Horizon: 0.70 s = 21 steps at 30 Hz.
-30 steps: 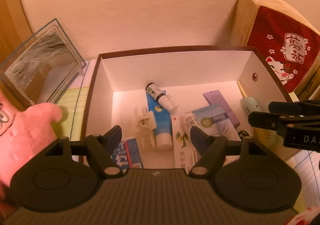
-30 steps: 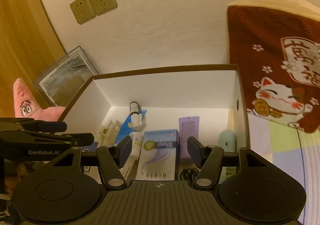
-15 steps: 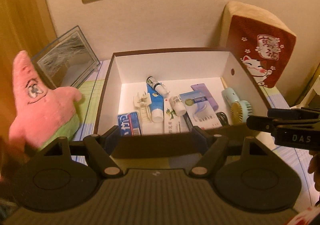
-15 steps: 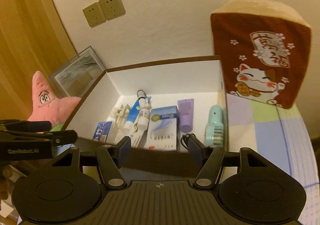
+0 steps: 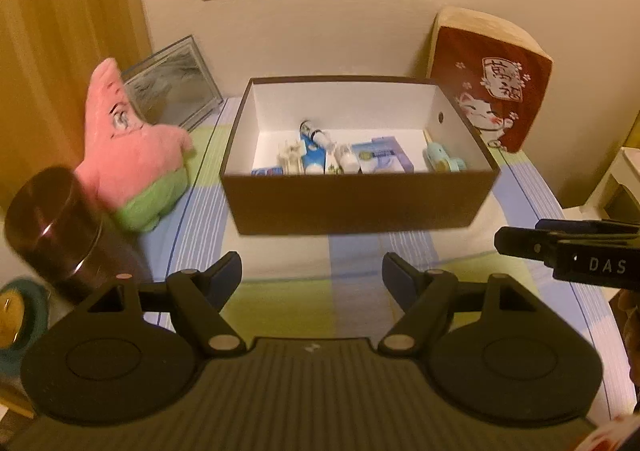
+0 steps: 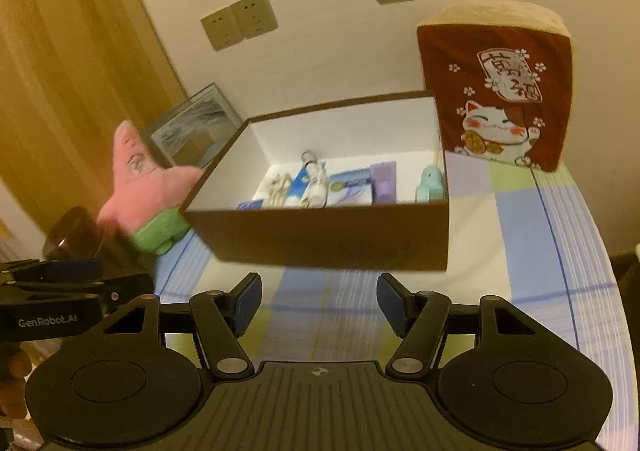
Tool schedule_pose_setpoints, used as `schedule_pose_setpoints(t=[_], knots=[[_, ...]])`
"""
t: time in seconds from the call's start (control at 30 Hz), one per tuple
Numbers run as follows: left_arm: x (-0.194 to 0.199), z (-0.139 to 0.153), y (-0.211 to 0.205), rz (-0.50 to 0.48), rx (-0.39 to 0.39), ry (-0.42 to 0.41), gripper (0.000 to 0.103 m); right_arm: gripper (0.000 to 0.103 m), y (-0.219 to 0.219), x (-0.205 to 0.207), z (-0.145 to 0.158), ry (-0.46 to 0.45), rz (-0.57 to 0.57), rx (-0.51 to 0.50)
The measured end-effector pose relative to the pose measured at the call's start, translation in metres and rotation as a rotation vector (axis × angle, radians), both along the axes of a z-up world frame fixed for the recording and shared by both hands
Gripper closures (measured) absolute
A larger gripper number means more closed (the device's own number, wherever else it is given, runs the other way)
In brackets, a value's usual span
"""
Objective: Organize rigid objects
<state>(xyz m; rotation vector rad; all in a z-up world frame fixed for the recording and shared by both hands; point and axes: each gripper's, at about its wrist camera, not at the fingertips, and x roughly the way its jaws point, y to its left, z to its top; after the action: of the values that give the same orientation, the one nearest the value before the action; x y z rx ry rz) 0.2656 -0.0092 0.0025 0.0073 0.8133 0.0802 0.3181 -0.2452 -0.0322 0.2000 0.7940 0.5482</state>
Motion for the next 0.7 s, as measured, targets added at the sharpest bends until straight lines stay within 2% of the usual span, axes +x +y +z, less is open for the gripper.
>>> schedule_pose_setpoints(t=[0.47, 0.7], knots=[[-0.113, -0.001, 0.011, -0.077, -0.006, 0.034, 0.027, 0.039, 0.016, -0.121, 0.008, 0.04, -0.055, -0.027], [-0.157, -0.002, 0.02, -0.09, -0.017, 0.045, 0.027, 0.039, 0.021, -0.17, 0.006, 0.106, -0.067, -0.059]])
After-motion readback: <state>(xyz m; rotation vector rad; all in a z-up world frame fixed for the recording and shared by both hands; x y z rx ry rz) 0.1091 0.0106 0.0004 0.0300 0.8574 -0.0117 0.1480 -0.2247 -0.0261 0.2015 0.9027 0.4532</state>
